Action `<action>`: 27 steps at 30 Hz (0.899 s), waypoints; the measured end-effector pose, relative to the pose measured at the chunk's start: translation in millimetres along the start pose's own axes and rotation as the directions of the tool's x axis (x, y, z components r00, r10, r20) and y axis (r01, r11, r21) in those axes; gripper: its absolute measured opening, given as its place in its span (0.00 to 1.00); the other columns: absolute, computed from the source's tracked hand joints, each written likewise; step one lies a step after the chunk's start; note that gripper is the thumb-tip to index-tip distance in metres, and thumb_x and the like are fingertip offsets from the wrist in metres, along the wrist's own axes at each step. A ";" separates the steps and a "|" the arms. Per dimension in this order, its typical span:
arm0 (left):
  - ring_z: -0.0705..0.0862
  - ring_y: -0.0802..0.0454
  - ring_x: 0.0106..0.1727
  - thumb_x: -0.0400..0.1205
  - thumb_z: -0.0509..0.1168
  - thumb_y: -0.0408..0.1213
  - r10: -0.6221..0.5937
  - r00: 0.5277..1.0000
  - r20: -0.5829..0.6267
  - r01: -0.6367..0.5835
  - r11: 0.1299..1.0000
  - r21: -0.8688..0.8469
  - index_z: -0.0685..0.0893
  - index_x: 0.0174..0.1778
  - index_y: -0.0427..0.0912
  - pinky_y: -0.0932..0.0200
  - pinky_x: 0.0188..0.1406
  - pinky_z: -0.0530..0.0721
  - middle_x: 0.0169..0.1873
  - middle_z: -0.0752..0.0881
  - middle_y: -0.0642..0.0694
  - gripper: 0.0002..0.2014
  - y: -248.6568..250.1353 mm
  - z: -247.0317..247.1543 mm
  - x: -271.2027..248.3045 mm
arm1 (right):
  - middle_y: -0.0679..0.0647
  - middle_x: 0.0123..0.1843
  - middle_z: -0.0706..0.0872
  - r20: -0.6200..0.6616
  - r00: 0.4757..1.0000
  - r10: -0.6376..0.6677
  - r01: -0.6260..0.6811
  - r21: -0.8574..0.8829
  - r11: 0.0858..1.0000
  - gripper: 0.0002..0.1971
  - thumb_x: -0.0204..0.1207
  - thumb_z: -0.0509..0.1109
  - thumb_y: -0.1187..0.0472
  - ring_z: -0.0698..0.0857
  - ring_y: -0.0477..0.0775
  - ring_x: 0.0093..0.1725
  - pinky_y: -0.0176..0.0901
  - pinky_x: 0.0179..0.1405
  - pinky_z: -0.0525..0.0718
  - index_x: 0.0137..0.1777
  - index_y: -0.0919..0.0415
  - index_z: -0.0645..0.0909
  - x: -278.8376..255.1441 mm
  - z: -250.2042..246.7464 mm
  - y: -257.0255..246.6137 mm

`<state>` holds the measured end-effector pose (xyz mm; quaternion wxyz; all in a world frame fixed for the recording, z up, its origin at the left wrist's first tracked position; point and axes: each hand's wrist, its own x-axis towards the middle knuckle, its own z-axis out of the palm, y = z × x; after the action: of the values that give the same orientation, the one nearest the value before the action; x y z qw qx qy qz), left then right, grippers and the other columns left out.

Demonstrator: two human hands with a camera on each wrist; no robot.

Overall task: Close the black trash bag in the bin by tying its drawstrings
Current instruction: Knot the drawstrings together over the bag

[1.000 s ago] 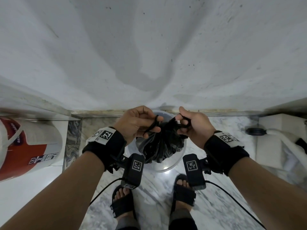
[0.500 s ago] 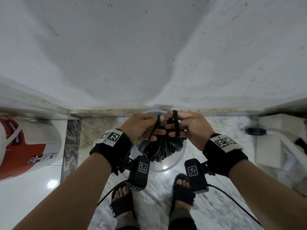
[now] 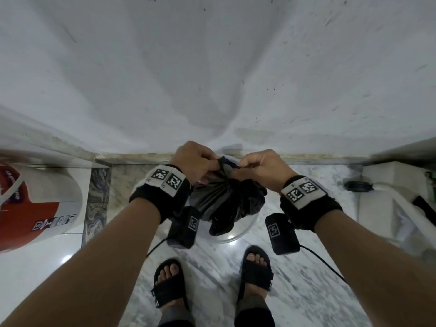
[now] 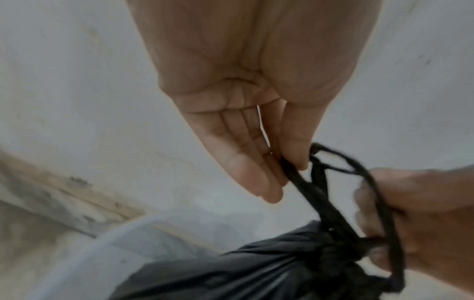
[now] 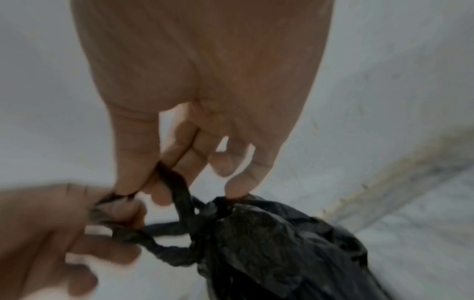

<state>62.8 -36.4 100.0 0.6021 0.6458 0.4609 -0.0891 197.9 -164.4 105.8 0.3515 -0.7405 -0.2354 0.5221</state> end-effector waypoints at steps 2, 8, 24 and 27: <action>0.92 0.46 0.35 0.72 0.73 0.35 0.012 0.999 -0.047 -0.008 0.996 0.091 0.91 0.37 0.41 0.55 0.35 0.90 0.31 0.92 0.41 0.03 -6.9 -12.9 5.2 | 0.61 0.31 0.83 0.015 0.999 0.036 -0.038 0.128 0.991 0.04 0.60 0.76 0.69 0.79 0.57 0.36 0.45 0.38 0.77 0.29 0.69 0.85 -0.2 -7.0 1.9; 0.92 0.49 0.38 0.72 0.70 0.42 0.087 0.994 -0.064 -0.062 0.948 0.312 0.90 0.38 0.48 0.50 0.45 0.91 0.32 0.93 0.46 0.05 -14.6 -21.2 7.8 | 0.59 0.27 0.71 0.127 0.992 0.026 -0.045 0.149 0.988 0.10 0.69 0.75 0.62 0.69 0.54 0.29 0.43 0.32 0.70 0.28 0.60 0.82 -12.6 -11.3 11.8; 0.85 0.40 0.43 0.74 0.58 0.46 0.191 0.976 -0.106 -0.015 0.541 0.841 0.85 0.44 0.49 0.52 0.44 0.81 0.43 0.89 0.45 0.11 -31.8 -8.8 19.3 | 0.63 0.37 0.80 0.132 0.987 0.093 -0.099 0.037 0.994 0.08 0.68 0.77 0.62 0.76 0.56 0.38 0.45 0.38 0.74 0.36 0.63 0.80 -26.9 -28.5 13.9; 0.83 0.41 0.39 0.73 0.60 0.49 0.110 0.973 -0.205 0.096 0.616 0.782 0.81 0.39 0.50 0.52 0.42 0.82 0.38 0.86 0.47 0.09 -48.9 -14.7 18.5 | 0.55 0.34 0.79 0.130 0.990 0.062 -0.092 0.247 0.965 0.07 0.70 0.73 0.64 0.77 0.52 0.37 0.51 0.49 0.81 0.32 0.59 0.79 -24.5 -37.3 21.6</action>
<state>32.4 -22.1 57.4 0.2001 0.8517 0.4396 -0.2034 224.1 -206.0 111.9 0.4074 -0.6654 -0.1588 0.6050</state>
